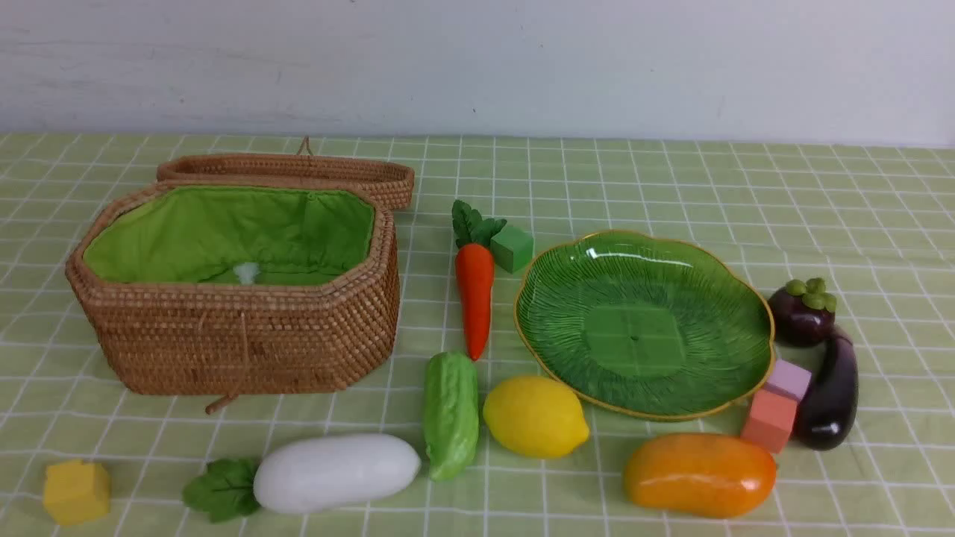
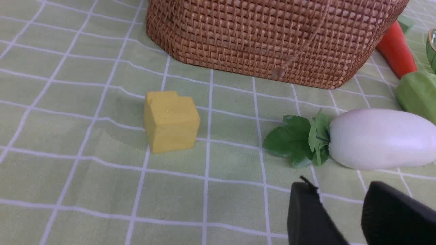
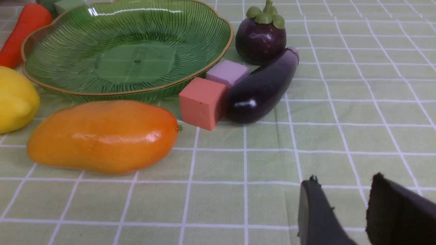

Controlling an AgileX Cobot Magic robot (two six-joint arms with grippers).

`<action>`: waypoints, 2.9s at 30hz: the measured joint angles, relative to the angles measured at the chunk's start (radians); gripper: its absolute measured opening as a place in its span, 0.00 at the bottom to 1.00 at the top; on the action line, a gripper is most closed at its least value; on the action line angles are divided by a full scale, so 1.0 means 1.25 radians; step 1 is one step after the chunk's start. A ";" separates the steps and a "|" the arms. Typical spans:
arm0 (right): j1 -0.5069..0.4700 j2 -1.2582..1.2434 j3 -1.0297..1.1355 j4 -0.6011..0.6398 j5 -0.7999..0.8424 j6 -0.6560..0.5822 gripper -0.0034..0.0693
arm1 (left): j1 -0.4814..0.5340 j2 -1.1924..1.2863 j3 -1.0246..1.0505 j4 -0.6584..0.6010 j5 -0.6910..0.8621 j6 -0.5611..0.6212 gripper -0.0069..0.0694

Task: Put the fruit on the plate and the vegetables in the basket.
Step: Take a daikon with your left arm and place it on the basket on the left.

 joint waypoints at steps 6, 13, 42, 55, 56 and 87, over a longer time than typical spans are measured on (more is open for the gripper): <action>0.000 0.000 0.000 0.000 0.000 0.000 0.38 | 0.000 0.000 0.000 0.000 0.000 0.000 0.40; 0.000 0.000 0.000 0.000 0.000 0.000 0.38 | 0.000 0.000 0.000 0.000 0.000 0.000 0.40; 0.000 0.000 0.000 0.000 0.000 0.000 0.38 | 0.000 0.000 0.000 -0.503 -0.288 -0.144 0.40; 0.000 0.000 0.000 0.000 0.000 0.000 0.38 | 0.000 0.025 -0.200 -0.479 -0.084 -0.009 0.07; 0.000 0.000 0.000 0.000 0.000 0.000 0.38 | 0.000 0.039 -0.223 -0.475 -0.056 0.016 0.07; -0.001 0.000 0.007 0.300 -0.345 0.271 0.38 | -0.217 0.625 -0.670 -0.341 0.520 0.411 0.07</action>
